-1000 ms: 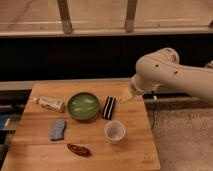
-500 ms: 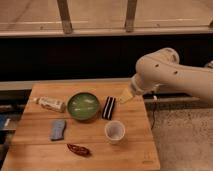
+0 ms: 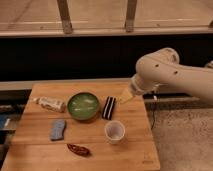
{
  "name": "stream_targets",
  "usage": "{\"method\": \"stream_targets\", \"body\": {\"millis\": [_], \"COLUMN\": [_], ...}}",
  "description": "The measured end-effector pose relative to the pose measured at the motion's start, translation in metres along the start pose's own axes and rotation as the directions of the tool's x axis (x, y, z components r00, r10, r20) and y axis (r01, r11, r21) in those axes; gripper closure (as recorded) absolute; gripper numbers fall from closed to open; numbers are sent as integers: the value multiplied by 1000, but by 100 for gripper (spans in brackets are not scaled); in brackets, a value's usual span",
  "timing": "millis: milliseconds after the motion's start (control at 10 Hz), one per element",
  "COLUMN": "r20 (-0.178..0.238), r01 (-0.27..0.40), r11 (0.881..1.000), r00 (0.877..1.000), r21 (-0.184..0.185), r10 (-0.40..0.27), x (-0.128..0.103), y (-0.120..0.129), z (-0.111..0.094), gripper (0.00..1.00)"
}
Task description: Place the pepper on the white sponge
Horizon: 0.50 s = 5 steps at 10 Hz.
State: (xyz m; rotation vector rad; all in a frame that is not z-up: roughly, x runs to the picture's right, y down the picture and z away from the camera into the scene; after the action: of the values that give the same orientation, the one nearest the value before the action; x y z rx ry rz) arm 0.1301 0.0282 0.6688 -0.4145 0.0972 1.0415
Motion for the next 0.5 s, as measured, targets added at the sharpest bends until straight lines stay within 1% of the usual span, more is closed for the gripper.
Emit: {"method": "stream_targets", "body": {"millis": [300, 400, 500], "r20": [-1, -4, -10], "r01": [2, 11, 37], "r11": [1000, 1000, 999], "r00": [1000, 1000, 999], "r21": [0, -5, -16], "r10": [-2, -11, -37], "x": [-1, -3, -5], "y": [0, 0, 3], "z": [0, -1, -4], "gripper": [20, 20, 20]}}
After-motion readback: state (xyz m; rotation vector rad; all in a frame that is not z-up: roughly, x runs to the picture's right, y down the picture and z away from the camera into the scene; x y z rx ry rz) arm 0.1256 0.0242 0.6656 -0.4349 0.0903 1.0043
